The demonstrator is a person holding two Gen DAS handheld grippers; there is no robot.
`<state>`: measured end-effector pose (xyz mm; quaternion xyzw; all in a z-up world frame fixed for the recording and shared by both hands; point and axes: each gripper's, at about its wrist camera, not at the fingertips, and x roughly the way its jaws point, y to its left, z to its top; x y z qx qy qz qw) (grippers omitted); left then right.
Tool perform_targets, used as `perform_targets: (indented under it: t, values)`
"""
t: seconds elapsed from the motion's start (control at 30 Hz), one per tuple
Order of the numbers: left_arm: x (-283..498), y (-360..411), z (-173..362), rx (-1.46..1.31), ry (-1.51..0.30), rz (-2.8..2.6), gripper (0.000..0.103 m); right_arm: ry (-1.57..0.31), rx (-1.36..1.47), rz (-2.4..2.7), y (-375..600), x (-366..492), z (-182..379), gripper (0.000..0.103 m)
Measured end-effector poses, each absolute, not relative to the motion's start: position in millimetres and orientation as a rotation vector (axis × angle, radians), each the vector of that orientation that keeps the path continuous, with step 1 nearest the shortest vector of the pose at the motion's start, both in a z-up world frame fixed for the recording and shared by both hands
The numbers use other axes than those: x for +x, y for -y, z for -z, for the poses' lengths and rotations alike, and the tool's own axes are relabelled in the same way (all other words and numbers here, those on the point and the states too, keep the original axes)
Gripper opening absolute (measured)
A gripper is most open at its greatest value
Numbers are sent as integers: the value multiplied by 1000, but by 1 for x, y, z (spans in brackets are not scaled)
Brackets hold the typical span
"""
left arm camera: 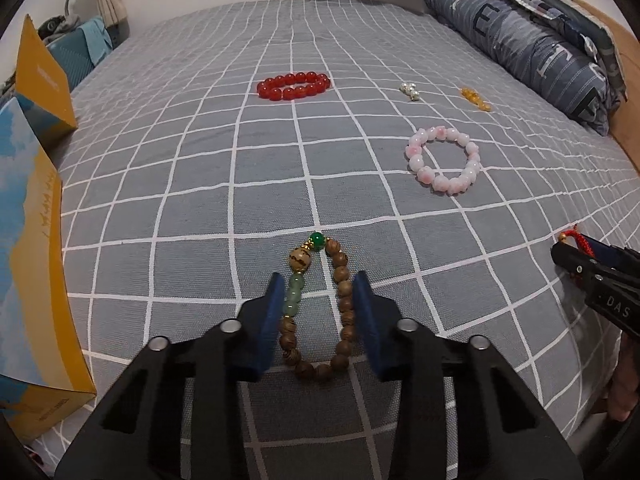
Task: Organize jewelry
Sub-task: 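Grasp the wooden bead bracelet with the left tool while the right tool grasps the red cord bracelet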
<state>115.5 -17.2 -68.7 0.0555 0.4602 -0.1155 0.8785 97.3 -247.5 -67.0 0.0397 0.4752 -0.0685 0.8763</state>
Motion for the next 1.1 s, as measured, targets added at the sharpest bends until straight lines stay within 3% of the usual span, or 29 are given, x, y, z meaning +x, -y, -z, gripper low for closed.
perform_targets:
  t: [0.07, 0.2, 0.3, 1.1]
  values:
    - [114, 17, 68, 115, -957, 239, 30, -992, 79, 143, 247, 97, 66, 35]
    - [113, 17, 66, 107, -960, 249, 15, -994, 76, 151, 246, 98, 65, 25]
    - [112, 16, 65, 100, -964, 255, 15, -994, 74, 158, 246, 97, 62, 15]
    - [106, 14, 39, 99, -929, 268, 15, -941, 75, 171, 243, 96, 37, 14]
